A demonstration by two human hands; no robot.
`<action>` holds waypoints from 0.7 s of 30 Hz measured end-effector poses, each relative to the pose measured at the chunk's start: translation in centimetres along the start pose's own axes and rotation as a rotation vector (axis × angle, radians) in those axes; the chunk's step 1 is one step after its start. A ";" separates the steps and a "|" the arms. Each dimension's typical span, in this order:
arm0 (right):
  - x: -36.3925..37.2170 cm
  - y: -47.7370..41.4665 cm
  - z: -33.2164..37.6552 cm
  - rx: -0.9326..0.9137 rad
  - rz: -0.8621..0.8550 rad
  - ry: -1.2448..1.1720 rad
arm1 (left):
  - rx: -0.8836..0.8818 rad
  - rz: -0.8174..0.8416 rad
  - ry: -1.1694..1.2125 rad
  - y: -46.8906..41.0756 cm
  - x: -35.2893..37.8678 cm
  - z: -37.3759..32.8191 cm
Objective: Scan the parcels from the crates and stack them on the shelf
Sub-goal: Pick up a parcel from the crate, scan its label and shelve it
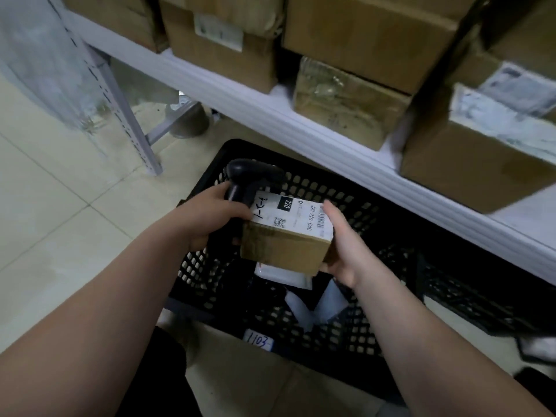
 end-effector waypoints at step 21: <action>-3.7 17.8 12.0 -0.493 0.234 0.213 | 0.469 -0.019 -0.227 14.2 3.4 -10.8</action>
Point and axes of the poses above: each hand's wrist, its own y-axis away from the middle knuckle, its own x-axis out of the palm, z = x × y, the point moved 9 cm from there along -y, towards the middle knuckle, and after that the axes turned 4 degrees about -y, right-handed, at the moved point
